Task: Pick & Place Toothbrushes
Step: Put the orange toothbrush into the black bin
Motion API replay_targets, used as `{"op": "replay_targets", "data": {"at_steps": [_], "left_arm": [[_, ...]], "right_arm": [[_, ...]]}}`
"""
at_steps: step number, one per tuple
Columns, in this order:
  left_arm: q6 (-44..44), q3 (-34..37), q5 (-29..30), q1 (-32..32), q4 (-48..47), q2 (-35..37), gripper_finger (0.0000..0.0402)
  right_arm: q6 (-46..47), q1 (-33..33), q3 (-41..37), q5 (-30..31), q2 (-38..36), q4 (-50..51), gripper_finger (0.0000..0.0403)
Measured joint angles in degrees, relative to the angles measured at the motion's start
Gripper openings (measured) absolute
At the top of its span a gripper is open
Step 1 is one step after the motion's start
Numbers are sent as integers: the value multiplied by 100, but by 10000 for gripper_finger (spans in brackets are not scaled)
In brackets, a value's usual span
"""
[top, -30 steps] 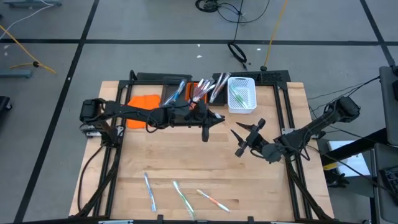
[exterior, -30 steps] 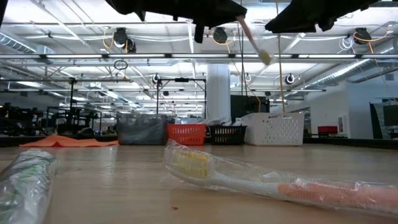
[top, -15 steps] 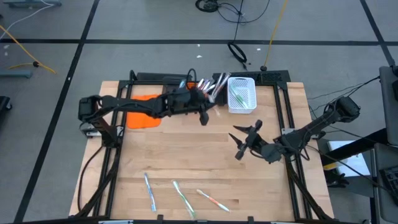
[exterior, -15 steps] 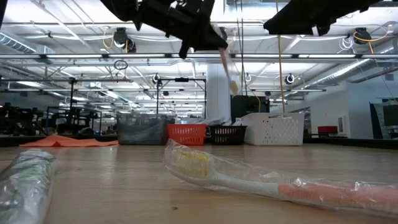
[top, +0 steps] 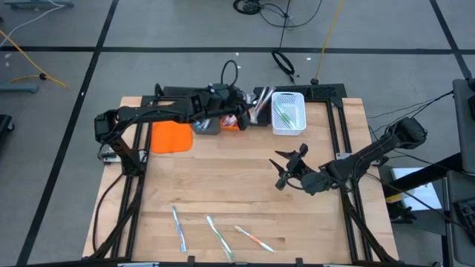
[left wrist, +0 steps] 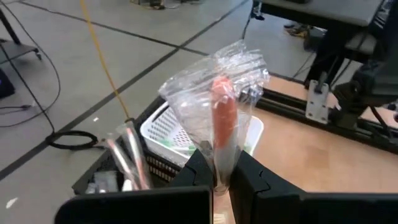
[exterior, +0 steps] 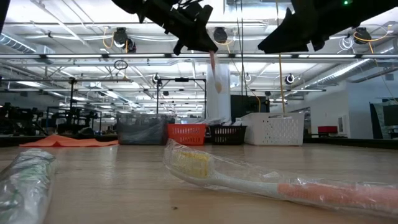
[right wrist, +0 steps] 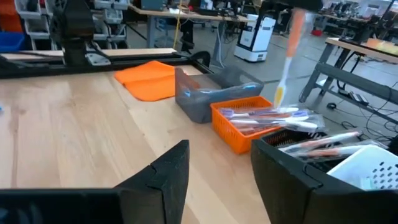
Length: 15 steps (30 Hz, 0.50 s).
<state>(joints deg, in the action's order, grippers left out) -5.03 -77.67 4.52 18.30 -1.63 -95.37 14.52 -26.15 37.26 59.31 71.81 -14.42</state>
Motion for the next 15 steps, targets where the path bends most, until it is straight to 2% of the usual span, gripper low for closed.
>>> {"op": "replay_targets", "data": {"at_steps": [8,15], "left_arm": [[-20,-297,-65,263,-126,-418,10],[60,-1402,-184,491,-1260,-1271,10]], "right_arm": [[-11,144,-2,-419,230,-198,161],[-10,144,-2,-491,225,-207,158]]}}
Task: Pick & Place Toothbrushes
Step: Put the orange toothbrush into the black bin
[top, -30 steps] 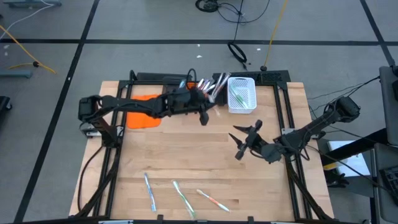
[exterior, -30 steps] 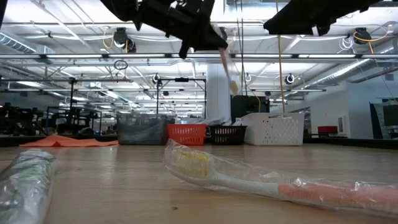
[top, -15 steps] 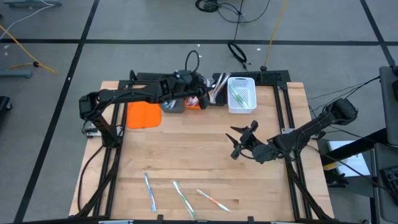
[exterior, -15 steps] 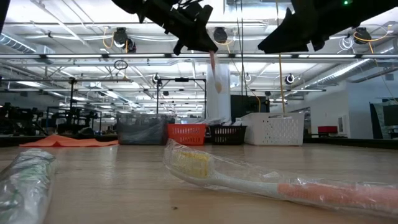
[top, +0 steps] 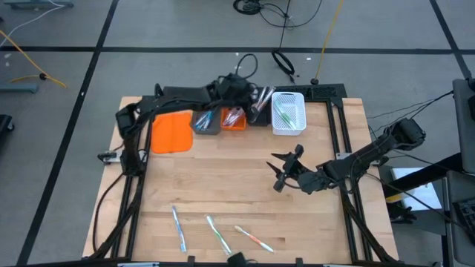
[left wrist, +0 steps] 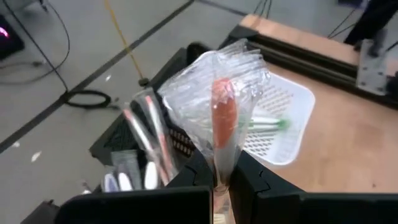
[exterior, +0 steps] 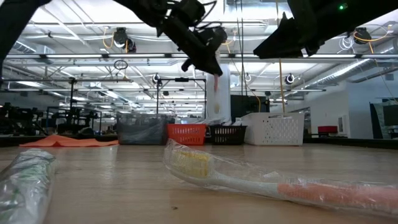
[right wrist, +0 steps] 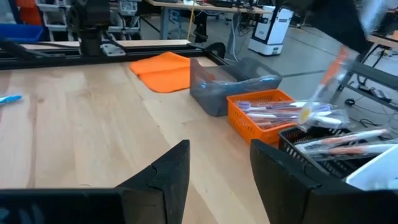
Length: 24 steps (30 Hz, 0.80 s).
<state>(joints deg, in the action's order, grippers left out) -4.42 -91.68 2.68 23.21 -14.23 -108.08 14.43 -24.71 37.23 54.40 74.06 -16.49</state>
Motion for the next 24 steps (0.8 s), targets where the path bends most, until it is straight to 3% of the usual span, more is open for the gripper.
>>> {"op": "replay_targets", "data": {"at_steps": [4,15,24], "left_arm": [[-20,-686,-288,183,-416,-494,10],[26,-2346,-362,344,-1742,-1636,10],[66,-2594,-431,418,-2004,-1925,10]], "right_arm": [[-1,0,0,-114,0,1,159],[-8,0,0,-225,0,9,156],[48,0,-124,-222,0,9,155]]}}
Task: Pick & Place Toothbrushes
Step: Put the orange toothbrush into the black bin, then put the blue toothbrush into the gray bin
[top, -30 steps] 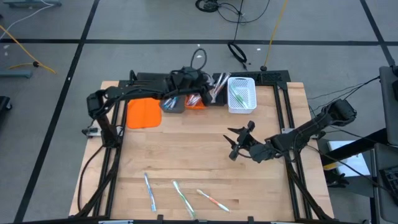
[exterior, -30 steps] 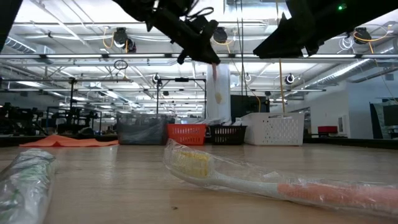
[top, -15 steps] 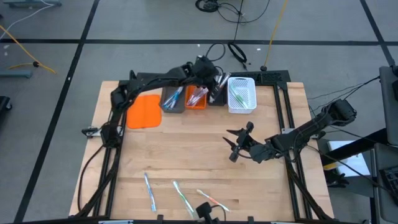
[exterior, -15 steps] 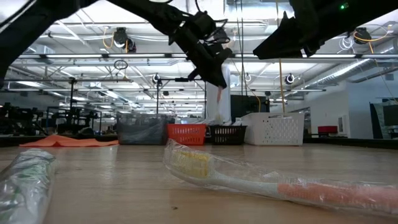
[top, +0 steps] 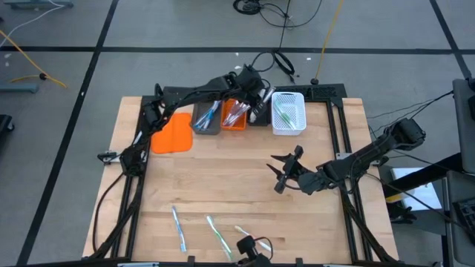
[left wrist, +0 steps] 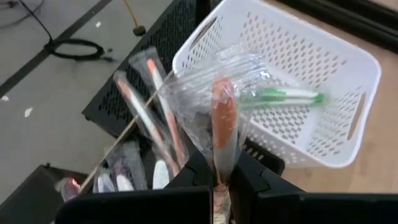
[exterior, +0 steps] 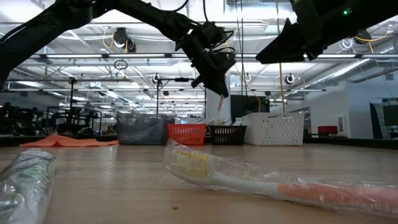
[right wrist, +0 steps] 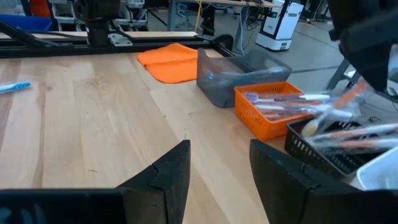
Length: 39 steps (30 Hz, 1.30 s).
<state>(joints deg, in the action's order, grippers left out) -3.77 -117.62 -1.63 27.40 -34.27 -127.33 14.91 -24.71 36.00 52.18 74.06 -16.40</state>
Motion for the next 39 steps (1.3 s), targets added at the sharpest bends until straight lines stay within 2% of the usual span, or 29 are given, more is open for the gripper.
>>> {"op": "replay_targets", "data": {"at_steps": [9,16,24,30,39], "left_arm": [[-79,19,-2,18,-8,0,12],[37,52,11,-17,-61,-36,73],[51,52,18,-15,-61,-35,123],[50,52,370,-15,-36,-35,167],[142,52,455,-11,-54,-34,184]], "right_arm": [[368,42,-287,7,0,-196,155],[250,39,-322,3,-2,-339,155],[242,39,-322,1,-2,-352,155],[242,39,-322,1,-2,-351,155],[242,39,-322,-1,-2,-350,155]]}}
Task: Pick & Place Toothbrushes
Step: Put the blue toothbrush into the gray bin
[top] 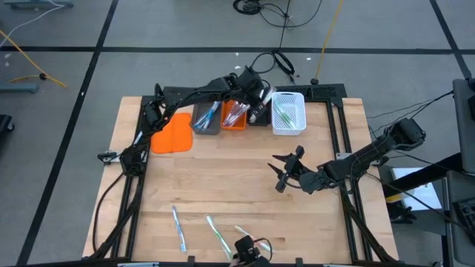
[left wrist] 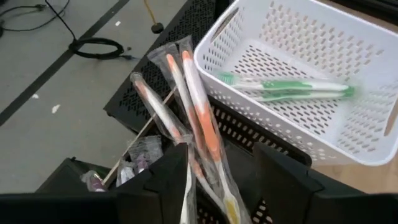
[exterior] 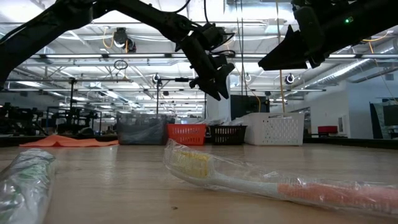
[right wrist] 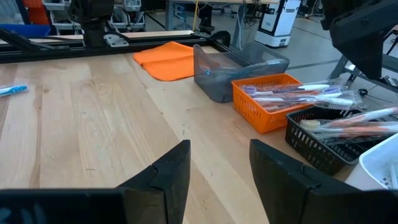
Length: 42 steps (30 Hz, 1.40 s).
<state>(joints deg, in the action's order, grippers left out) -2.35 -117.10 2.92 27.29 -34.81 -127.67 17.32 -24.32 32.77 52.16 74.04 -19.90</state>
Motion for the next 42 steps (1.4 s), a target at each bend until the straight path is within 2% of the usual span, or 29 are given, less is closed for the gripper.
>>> {"op": "replay_targets", "data": {"at_steps": [2,8,12,16,21,28,35,42], "left_arm": [[33,0,-154,-10,-101,2,184],[398,0,-1317,-128,-1119,138,184],[688,0,-1412,-423,-2060,229,184],[869,33,-1318,-897,-2698,291,184],[883,294,-1264,-1643,-2981,338,184],[511,963,-446,-2778,-3014,437,184],[-343,1989,137,-3801,-2602,859,184],[-1551,3113,625,-4590,-2068,1827,184]], "right_arm": [[0,0,0,0,0,0,155],[-2,0,0,-2,0,2,155],[-44,0,-2,-3,0,7,155],[-44,-2,-4,-4,0,38,155],[-44,-7,-4,-9,0,82,155],[-44,-7,-4,-13,0,98,155],[-66,-7,-4,-11,0,122,155],[-66,-4,-4,-5,2,114,155]]}}
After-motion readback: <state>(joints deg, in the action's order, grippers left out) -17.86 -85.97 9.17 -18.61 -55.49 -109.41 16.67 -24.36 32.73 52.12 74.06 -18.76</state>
